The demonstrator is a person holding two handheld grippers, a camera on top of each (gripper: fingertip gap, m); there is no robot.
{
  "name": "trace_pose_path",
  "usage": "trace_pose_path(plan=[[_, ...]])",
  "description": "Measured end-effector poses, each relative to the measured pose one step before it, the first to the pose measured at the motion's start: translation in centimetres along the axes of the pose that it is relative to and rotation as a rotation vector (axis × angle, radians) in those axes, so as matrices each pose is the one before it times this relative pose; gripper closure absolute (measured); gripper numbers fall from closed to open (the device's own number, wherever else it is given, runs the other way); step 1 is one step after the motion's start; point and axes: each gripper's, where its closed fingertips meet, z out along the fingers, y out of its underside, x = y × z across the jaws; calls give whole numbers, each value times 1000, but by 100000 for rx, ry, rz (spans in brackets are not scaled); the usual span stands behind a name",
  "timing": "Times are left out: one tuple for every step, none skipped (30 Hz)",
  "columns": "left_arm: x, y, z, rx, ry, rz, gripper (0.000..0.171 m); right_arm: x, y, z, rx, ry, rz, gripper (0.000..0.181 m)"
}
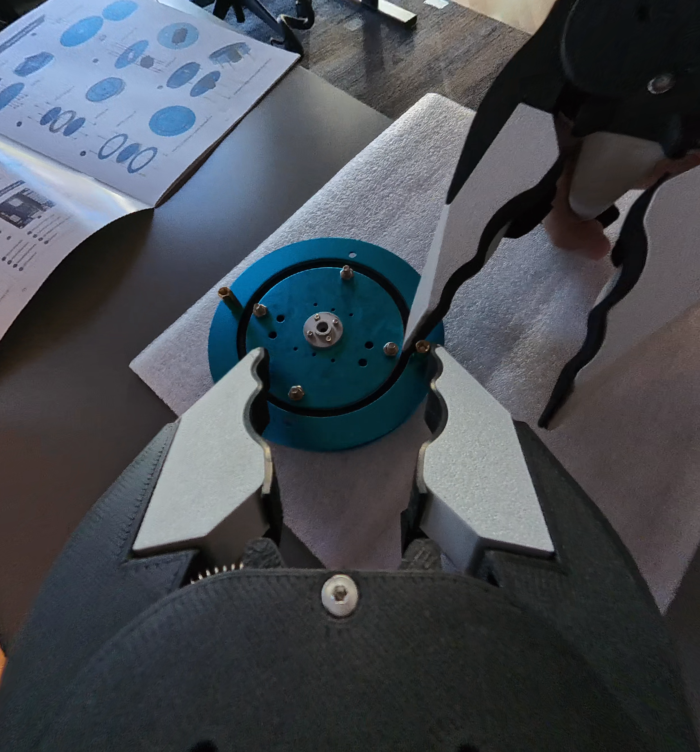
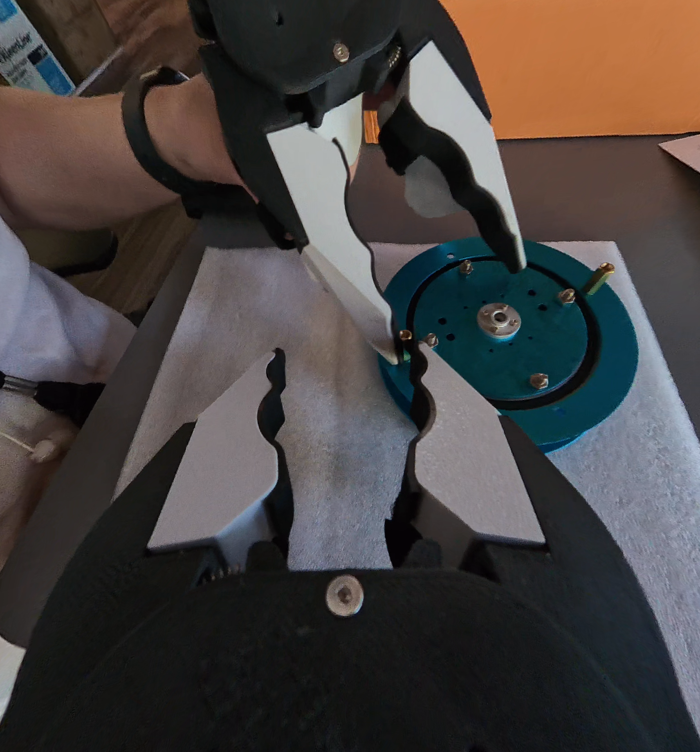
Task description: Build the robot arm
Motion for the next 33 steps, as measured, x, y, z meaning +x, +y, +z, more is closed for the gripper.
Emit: trace_pose_path(plan=[[-164, 151, -133, -351, -372, -248, 95, -11, 157, -235, -619, 1074, -20, 120], [-286, 282, -246, -480, -548, -572, 92, -144, 274, -455, -1148, -151, 585, 124], [-361, 328, -310, -207, -730, -1248, 95, -352, 178, -512, -386, -1847, 504, 137], [-471, 228, -345, 528, -1208, -1193, 102, 235, -51, -405, 1178, 1646, 863, 136], [-190, 50, -256, 799, 93, -888, 101, 368, -212, -229, 1690, 1789, 244, 134], [275, -197, -98, 1063, 2149, -758, 100, 226, -406, 22, 2400, 407, 460, 130], [526, -426, 74, 1433, 2436, -27, 99, 185, -462, 279, 2275, -77, 690, 126], [573, -437, 241, 1005, 1701, 1212, 99, 39, -308, 480, 889, -813, 266, 122], [353, -248, 350, -250, 28, 1936, 99, -208, 42, 563, -1236, -1805, -486, 122], [93, -4, 368, -1470, -1145, 2101, 99, -228, 327, 487, -2662, -1377, -1117, 122], [-191, 196, 276, -1885, -2084, 1731, 100, -138, 400, 254, -2729, -64, -1296, 121], [-185, 182, 73, -855, -1095, 463, 96, -37, 270, -65, -1362, 1042, -1002, 121], [-71, 152, -148, -20, 635, -1372, 96, -53, 161, -328, -358, 895, -261, 122], [-187, 285, -232, -215, 331, -1635, 95, -234, 190, -520, -482, -712, 36, 132], [-210, 305, -277, 6, 149, -1324, 95, -254, 58, -493, 381, -1194, 778, 140], [-93, 204, -224, 444, 500, -950, 97, 279, -172, -351, 1668, 1847, 1047, 139], [132, -40, -113, 993, 1084, -597, 98, 264, -283, -142, 2050, 1409, 385, 136], [351, -282, 32, 1308, 1635, -243, 98, 174, -372, 93, 2114, 550, 129, 131], [397, -364, 204, 886, 1269, 405, 99, 152, -365, 322, 1735, 361, 46, 127], [335, -289, 352, -90, 493, 1119, 99, -65, -218, 446, 480, -748, -46, 123], [228, -167, 438, -798, -137, 1484, 99, -363, -24, 451, -795, -2027, -491, 122], [106, 31, 404, -1501, -657, 1253, 98, -348, 188, 316, -1642, -1472, -1085, 121], [40, 146, 229, -1585, -720, 775, 96, -99, 366, 12, -2201, 341, -1312, 121], [74, 62, -132, -374, -108, 143, 97, 21, 554, -330, -2800, 702, -673, 126], [-6, -15, -506, 748, 1, -1024, 97, 63, 615, -551, -2284, 481, 1063, 130], [-166, -110, -828, 2067, -64, -2398, 98, 253, 270, -735, 988, 1518, 2418, 129], [-392, -153, -1033, 2944, -304, -4104, 101, 221, 2, -899, 3290, 774, 2956, 128], [-679, -61, -1065, 2718, -681, -5918, 105, 471, -225, -945, 4570, 1431, 4301, 128], [-772, 104, -909, 1378, -13, -7098, 106, 849, -355, -878, 4767, 2682, 5789, 128], [-638, 239, -630, -296, 1528, -7166, 104, 1075, -387, -678, 4056, 2814, 6663, 129], [-412, 355, -303, -1585, 2735, -5776, 102, 1028, -329, -394, 2806, 1878, 6334, 130], [-530, 405, 9, -2282, 1295, -3937, 102, 751, -248, -107, 1470, 282, 4115, 129], [-615, 329, 219, -1960, -464, -1811, 101, 387, -202, 148, 689, -826, 719, 129]])
